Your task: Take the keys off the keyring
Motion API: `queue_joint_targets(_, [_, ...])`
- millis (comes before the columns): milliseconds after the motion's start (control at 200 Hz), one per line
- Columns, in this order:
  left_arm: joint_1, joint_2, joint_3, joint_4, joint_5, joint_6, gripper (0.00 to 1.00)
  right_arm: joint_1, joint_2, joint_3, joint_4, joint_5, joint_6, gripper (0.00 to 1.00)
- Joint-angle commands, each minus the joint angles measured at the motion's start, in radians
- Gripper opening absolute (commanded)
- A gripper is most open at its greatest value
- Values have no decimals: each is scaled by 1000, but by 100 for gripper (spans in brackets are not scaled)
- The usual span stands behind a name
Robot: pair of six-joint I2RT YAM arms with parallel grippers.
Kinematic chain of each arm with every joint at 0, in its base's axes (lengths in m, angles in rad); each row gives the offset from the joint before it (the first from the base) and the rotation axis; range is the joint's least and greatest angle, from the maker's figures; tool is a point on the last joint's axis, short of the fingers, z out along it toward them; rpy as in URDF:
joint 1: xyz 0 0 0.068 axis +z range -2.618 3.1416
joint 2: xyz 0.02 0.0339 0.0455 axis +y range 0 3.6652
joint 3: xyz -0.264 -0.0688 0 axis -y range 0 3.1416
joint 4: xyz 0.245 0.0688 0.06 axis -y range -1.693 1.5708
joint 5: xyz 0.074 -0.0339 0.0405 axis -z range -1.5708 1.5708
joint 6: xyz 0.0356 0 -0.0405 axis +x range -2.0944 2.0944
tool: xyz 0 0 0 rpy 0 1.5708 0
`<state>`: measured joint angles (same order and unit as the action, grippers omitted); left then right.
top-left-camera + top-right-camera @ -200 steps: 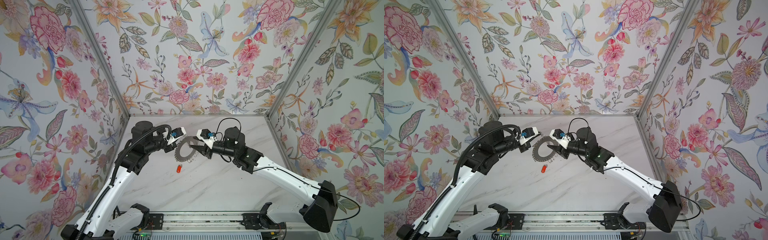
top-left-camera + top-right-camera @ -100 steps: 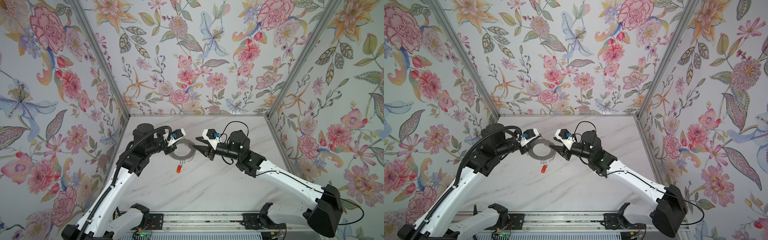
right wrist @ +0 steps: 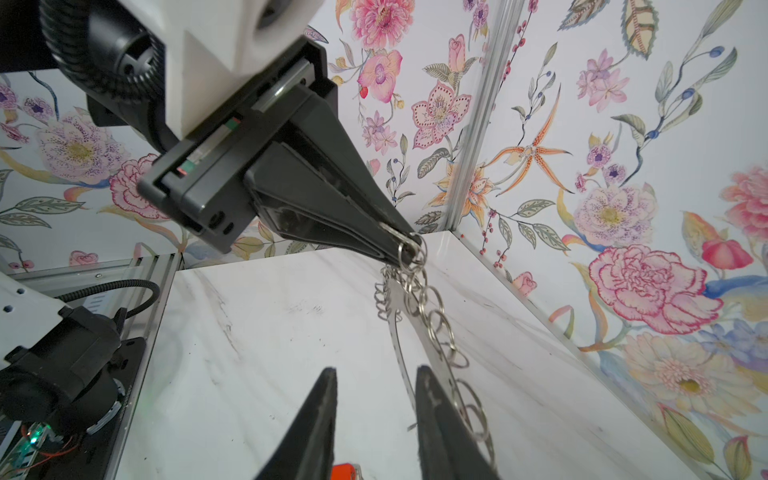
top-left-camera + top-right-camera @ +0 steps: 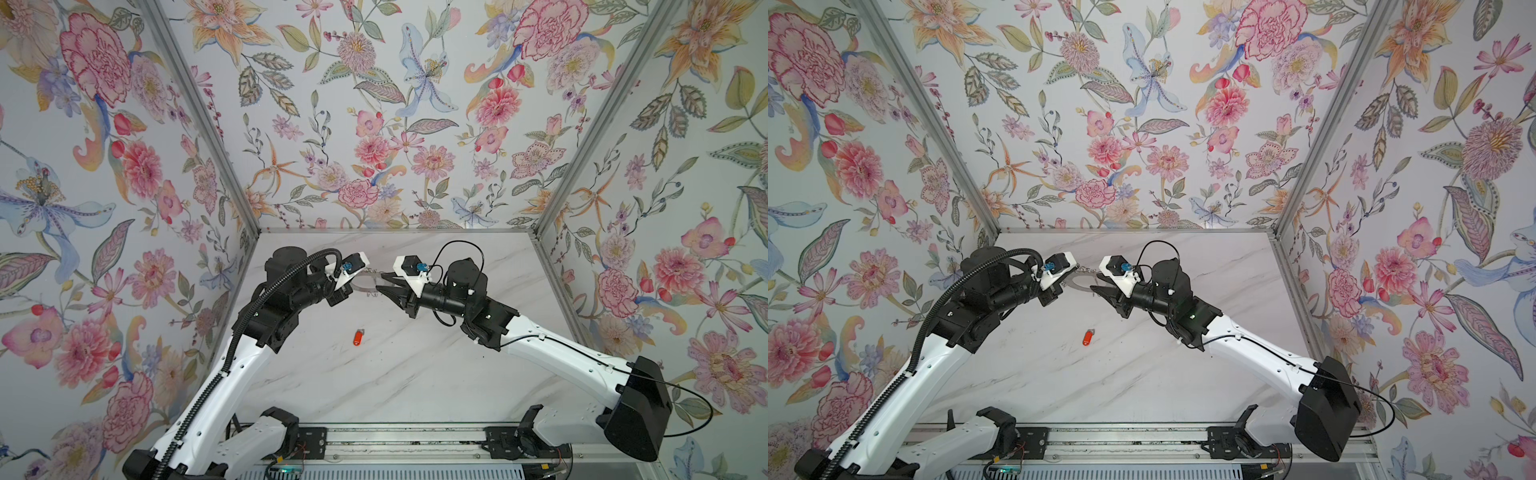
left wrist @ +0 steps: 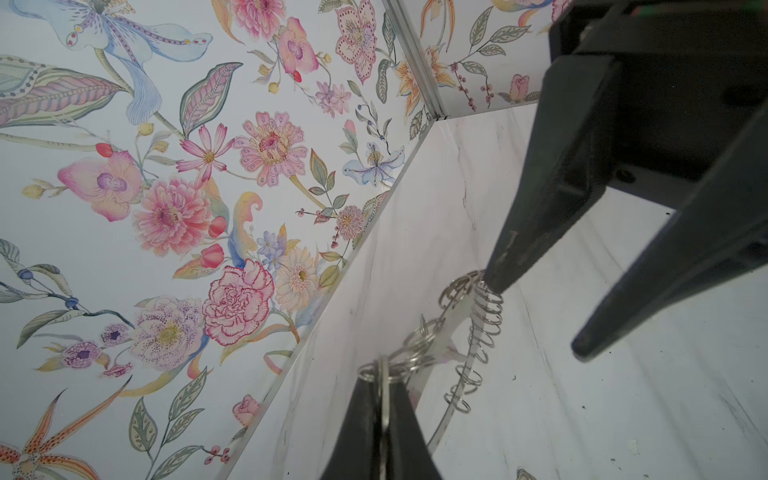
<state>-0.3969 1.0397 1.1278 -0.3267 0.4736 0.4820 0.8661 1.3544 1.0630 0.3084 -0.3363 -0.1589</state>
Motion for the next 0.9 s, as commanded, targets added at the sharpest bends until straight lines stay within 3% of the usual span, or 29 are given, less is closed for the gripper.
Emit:
queue_joint_targets(0, [-11,-2,4,45,-26,-61,0,29,20,-36,140,130,-3,30])
queue_joint_targets(626, [-22,-11,15,31,-17,-95,0,50,155,-27,317,201,28,20])
queue_joint_targets(896, [-22,-12,16,32,-19,-90,0,46,172,-18,354,118,38,19])
